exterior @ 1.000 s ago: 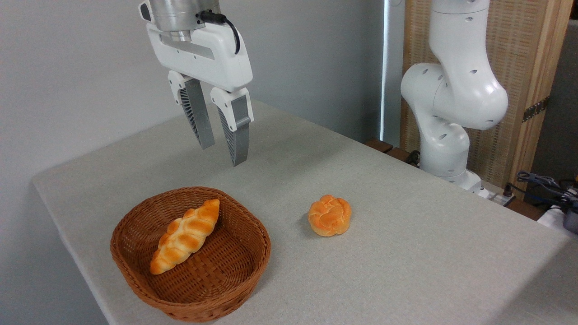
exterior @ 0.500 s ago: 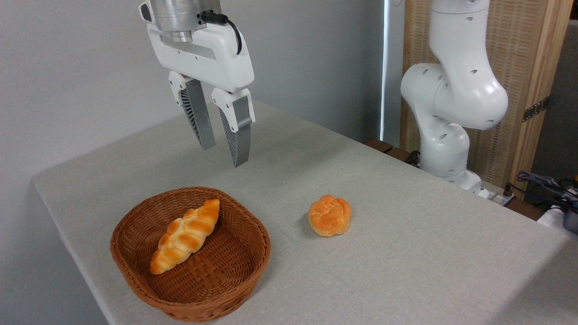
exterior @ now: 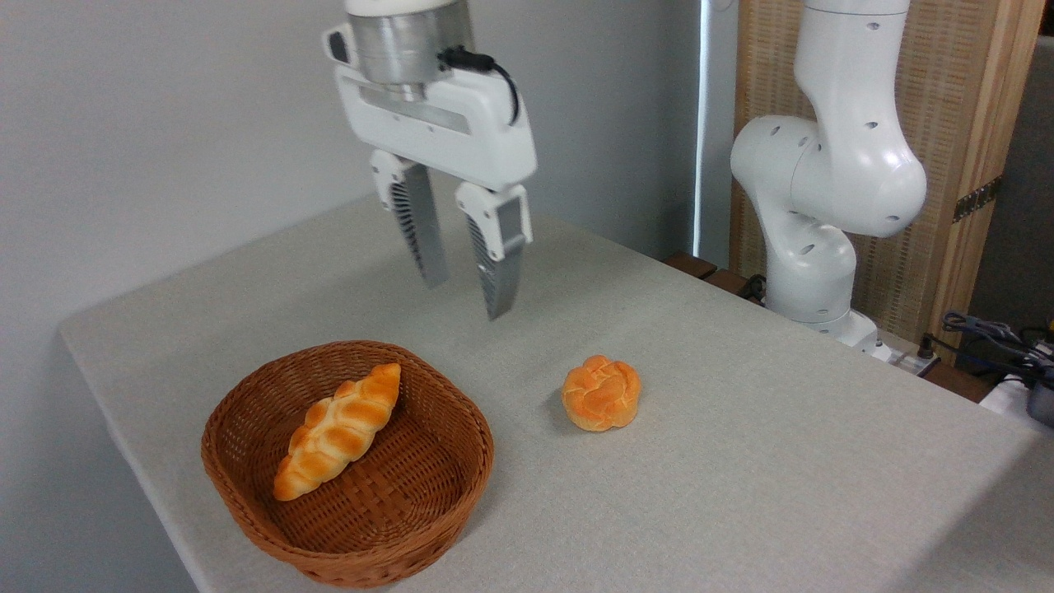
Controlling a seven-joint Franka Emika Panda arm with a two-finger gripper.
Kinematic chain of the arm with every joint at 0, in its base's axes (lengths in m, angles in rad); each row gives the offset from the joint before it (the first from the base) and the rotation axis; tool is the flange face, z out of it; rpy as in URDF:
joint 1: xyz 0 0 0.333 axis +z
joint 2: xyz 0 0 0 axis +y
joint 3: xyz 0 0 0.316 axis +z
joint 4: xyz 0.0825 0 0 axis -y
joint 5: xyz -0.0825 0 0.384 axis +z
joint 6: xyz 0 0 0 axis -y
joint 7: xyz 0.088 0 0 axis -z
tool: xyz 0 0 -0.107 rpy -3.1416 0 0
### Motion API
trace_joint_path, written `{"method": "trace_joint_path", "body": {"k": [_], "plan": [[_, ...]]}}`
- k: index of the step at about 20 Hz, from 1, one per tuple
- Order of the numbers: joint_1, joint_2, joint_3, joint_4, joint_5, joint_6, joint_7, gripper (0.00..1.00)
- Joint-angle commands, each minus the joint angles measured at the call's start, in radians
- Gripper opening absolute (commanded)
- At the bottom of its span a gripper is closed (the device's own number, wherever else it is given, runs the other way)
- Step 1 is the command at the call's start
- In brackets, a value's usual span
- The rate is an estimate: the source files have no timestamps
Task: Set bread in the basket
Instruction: 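Move the open gripper over the round golden bun and lower it, then close the gripper fingers around the round golden bun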
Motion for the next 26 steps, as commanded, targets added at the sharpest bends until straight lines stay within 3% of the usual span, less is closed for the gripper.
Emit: {"method": "trace_joint_path", "body": {"k": [1,6,11,26], "plan": [[-0.003,-0.146,0.064,-0.245,-0.005,0.135,0.062,1.00],[-0.001,-0.208,0.093,-0.417,-0.003,0.192,0.193,1.00],[-0.003,-0.231,0.092,-0.521,-0.006,0.229,0.188,1.00],[-0.011,-0.228,0.090,-0.571,-0.013,0.248,0.194,1.00]]}}
